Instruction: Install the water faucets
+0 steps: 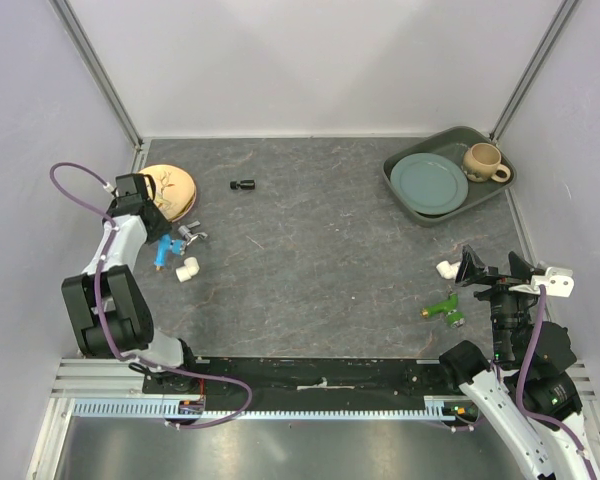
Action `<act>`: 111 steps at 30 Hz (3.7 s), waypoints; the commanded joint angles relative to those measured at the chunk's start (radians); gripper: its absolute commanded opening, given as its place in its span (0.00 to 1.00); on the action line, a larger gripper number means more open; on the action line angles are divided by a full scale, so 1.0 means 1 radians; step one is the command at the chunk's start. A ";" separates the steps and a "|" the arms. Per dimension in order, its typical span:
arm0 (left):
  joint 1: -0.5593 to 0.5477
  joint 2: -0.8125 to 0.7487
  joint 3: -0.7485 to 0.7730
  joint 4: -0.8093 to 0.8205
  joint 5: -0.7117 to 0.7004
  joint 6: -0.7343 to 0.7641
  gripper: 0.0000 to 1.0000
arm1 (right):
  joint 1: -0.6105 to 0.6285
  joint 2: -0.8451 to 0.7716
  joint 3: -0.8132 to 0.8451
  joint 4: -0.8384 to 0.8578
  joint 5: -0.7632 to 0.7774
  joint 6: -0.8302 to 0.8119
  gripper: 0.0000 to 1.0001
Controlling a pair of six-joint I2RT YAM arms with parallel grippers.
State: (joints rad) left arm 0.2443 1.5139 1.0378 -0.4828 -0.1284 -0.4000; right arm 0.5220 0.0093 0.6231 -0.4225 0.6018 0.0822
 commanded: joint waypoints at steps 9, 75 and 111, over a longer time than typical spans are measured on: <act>-0.173 -0.236 0.024 0.006 0.042 0.061 0.02 | 0.007 -0.005 0.029 0.008 -0.013 0.005 0.98; -0.605 0.293 0.297 -0.013 -0.376 -0.460 0.88 | 0.009 -0.003 0.012 0.021 -0.010 -0.016 0.98; -0.476 0.416 0.211 0.015 -0.356 -0.511 0.47 | 0.015 -0.005 0.007 0.025 -0.013 -0.022 0.98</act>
State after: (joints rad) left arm -0.2371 1.9392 1.2690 -0.5011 -0.4931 -0.9031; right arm 0.5285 0.0093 0.6231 -0.4206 0.5949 0.0734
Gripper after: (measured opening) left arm 0.540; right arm 0.982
